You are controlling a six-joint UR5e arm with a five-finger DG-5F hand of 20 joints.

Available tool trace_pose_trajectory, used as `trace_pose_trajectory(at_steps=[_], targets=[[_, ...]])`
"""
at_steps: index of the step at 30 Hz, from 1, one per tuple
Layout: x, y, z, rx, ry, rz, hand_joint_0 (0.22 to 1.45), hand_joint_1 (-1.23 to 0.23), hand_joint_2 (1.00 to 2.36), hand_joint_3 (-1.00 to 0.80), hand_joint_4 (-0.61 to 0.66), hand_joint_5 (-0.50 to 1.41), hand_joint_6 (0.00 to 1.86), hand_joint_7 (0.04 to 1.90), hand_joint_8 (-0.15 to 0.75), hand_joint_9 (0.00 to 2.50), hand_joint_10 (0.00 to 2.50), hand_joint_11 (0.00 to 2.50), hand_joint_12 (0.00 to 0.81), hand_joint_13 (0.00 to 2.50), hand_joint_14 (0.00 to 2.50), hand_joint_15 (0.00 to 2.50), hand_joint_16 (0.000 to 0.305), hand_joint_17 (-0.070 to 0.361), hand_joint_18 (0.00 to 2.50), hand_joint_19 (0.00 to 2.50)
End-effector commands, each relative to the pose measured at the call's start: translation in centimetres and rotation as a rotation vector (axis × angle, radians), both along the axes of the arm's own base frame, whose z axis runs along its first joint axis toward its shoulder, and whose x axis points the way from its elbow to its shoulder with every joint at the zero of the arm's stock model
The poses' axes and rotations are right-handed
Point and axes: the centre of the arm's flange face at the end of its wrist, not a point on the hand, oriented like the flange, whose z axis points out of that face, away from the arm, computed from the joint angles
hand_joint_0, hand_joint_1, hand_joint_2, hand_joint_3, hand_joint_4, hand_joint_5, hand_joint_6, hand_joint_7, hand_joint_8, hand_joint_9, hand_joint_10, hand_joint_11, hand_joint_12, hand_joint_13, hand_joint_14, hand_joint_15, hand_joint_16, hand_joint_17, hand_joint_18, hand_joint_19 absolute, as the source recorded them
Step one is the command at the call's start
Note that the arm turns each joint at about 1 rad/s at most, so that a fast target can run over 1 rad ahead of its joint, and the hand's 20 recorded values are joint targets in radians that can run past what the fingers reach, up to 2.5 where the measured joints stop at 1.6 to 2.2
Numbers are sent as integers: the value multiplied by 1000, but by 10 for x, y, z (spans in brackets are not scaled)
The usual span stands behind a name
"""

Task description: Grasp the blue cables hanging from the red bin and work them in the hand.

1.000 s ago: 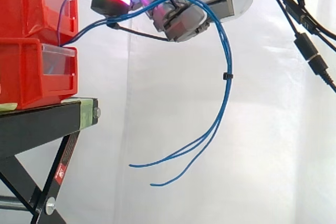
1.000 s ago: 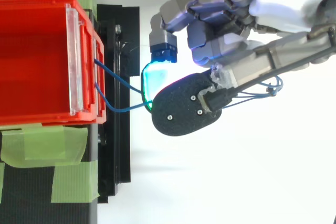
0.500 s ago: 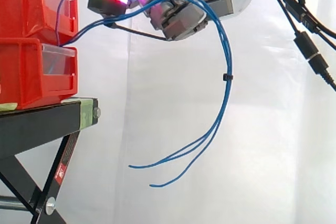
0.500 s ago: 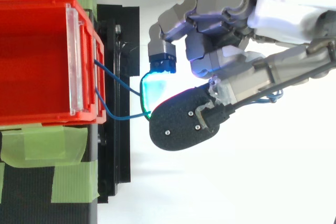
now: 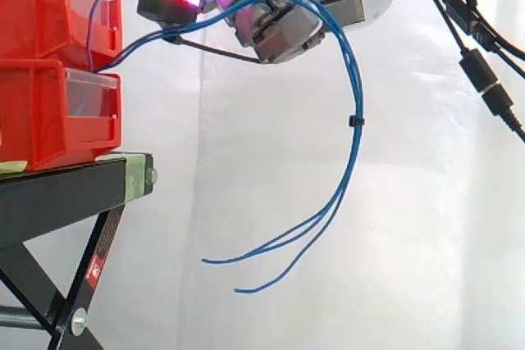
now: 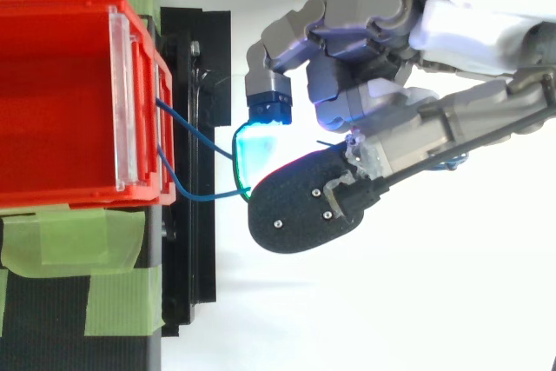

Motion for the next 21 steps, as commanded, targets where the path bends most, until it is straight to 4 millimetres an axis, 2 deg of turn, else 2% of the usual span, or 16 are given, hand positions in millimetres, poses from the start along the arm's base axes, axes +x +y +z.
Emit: trace_pose_trajectory(at_steps=[1, 21], targets=[[0, 0, 0, 0, -1, 0, 910, -714, 1020, -320, 258, 184, 913, 1189, 384, 372, 2500, 2500, 453, 651, 2500, 1576, 47, 107, 1278, 1702], [0, 0, 0, 0, -1, 0, 902, -708, 1021, -313, 264, 174, 941, 1187, 389, 386, 2500, 2500, 451, 665, 2500, 1562, 48, 108, 1302, 1770]])
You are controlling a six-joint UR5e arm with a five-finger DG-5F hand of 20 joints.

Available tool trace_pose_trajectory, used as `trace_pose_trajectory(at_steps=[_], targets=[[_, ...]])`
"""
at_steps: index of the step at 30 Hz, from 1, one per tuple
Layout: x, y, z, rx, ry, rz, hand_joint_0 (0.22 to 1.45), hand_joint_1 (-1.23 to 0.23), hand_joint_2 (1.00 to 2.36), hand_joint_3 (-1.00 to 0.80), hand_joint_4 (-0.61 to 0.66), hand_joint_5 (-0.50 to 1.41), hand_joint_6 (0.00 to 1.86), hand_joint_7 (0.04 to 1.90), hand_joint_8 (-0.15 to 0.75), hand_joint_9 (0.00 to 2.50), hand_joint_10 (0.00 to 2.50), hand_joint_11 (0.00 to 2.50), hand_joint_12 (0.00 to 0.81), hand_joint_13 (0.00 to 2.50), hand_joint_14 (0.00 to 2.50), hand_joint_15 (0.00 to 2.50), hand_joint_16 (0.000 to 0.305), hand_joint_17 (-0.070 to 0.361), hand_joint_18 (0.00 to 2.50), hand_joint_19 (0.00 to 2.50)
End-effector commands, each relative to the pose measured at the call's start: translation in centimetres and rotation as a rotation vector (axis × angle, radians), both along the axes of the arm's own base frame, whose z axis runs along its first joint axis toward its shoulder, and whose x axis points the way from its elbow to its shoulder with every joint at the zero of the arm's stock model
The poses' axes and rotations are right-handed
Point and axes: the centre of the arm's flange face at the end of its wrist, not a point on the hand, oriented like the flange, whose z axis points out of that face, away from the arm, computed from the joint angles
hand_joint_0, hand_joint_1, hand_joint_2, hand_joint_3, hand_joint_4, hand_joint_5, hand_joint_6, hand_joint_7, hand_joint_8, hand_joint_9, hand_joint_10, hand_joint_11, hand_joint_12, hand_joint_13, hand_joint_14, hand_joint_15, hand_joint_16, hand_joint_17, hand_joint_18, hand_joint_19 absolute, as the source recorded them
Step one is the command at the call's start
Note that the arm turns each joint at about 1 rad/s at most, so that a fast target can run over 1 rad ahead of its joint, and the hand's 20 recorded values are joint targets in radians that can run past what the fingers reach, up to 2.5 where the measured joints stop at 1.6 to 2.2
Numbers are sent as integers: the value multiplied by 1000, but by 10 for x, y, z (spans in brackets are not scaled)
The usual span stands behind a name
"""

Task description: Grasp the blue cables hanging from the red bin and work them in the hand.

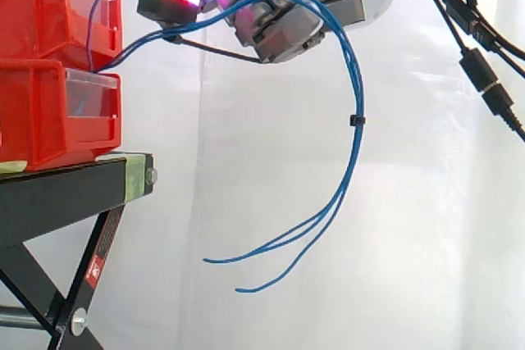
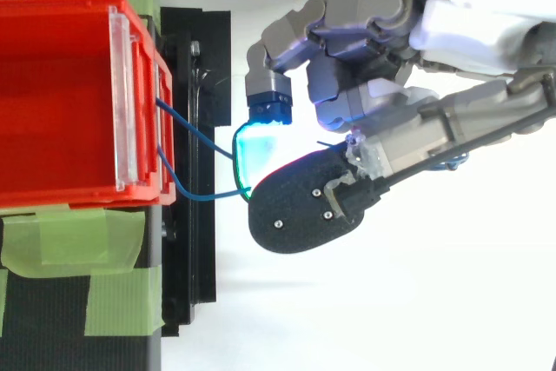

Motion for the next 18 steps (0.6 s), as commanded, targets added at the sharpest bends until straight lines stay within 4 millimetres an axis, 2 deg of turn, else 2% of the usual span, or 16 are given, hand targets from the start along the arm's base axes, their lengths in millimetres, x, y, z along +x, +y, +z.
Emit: trace_pose_trajectory(at_steps=[1, 18], targets=[[0, 0, 0, 0, -1, 0, 901, -707, 1021, -313, 262, 174, 945, 1177, 389, 387, 2500, 2500, 452, 665, 2500, 1574, 48, 108, 1302, 1772], [0, 0, 0, 0, -1, 0, 900, -705, 1020, -321, 264, 169, 955, 1175, 386, 387, 2500, 2500, 452, 666, 2500, 1584, 48, 108, 1305, 1783]])
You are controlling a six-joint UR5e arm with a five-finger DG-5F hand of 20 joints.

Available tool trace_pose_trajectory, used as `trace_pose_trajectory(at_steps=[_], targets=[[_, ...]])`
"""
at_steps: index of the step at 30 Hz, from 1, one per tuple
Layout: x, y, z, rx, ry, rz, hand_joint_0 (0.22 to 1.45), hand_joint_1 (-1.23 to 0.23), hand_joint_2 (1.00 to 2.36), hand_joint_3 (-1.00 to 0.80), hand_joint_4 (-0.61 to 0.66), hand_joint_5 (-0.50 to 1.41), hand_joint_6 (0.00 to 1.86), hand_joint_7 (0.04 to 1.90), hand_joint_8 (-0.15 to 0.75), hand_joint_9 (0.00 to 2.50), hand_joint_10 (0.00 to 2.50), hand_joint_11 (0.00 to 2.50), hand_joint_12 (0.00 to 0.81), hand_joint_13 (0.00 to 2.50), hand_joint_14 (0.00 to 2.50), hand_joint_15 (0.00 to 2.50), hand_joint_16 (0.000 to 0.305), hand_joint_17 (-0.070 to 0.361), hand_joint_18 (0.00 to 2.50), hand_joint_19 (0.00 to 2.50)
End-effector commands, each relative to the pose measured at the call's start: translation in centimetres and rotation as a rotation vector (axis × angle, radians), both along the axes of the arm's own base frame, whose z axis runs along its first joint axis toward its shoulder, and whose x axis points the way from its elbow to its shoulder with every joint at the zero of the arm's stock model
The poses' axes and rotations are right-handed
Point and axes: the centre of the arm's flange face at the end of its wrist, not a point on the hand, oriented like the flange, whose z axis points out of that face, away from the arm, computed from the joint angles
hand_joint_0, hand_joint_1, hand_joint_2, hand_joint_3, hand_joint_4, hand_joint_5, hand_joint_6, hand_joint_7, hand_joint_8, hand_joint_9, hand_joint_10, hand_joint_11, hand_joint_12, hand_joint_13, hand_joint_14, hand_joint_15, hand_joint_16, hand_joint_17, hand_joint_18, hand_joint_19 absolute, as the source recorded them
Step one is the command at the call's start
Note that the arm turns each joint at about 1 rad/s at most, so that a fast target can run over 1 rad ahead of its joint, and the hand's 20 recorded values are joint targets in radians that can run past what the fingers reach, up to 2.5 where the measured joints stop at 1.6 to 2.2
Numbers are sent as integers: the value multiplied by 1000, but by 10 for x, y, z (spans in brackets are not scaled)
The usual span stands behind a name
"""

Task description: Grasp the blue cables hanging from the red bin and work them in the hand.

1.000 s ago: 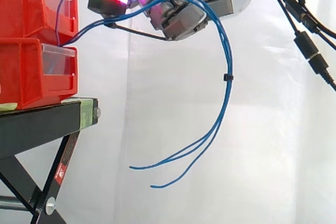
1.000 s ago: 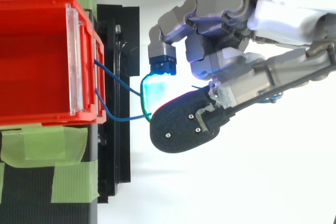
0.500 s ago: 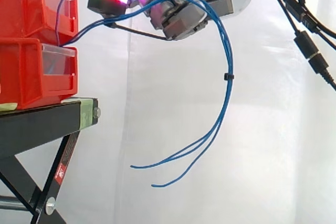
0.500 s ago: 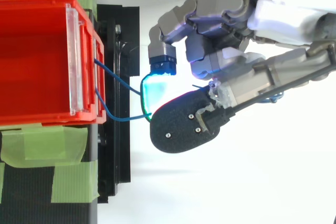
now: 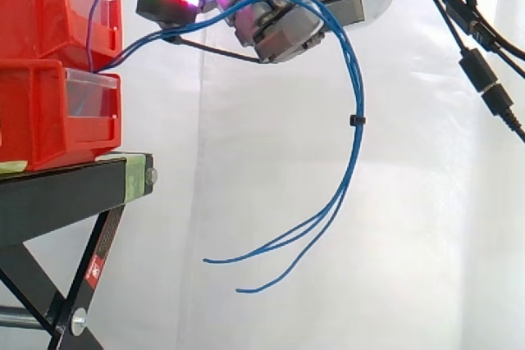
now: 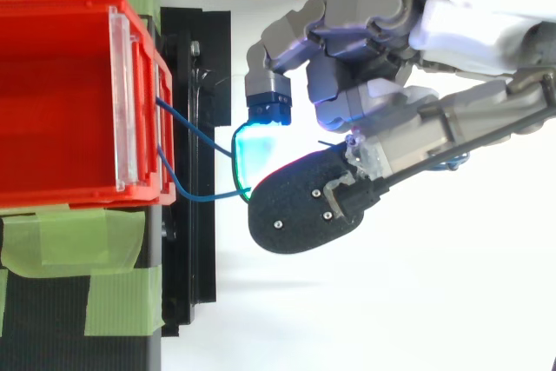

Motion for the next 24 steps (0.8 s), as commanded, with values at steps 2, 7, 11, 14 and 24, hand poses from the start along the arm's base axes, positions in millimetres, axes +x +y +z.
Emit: trace_pose_trajectory(at_steps=[2, 7, 11, 14, 24], targets=[[0, 0, 0, 0, 0, 0, 899, -705, 1020, -320, 263, 168, 954, 1177, 387, 388, 2500, 2500, 448, 664, 2500, 1575, 48, 109, 1307, 1770], [0, 0, 0, 0, 0, 0, 899, -704, 1020, -321, 264, 167, 956, 1175, 388, 388, 2500, 2500, 451, 664, 2500, 1581, 48, 108, 1305, 1777], [0, 0, 0, 0, 0, 0, 899, -704, 1020, -321, 263, 166, 956, 1183, 388, 388, 2500, 2500, 449, 663, 2500, 1595, 48, 108, 1305, 1776], [0, 0, 0, 0, 0, 0, 899, -703, 1020, -323, 262, 166, 961, 1170, 386, 387, 2500, 2500, 451, 664, 2500, 1569, 48, 108, 1305, 1779], [0, 0, 0, 0, 0, 0, 899, -703, 1020, -321, 264, 164, 964, 1167, 386, 387, 2500, 2500, 447, 661, 2500, 1576, 47, 107, 1301, 1789]])
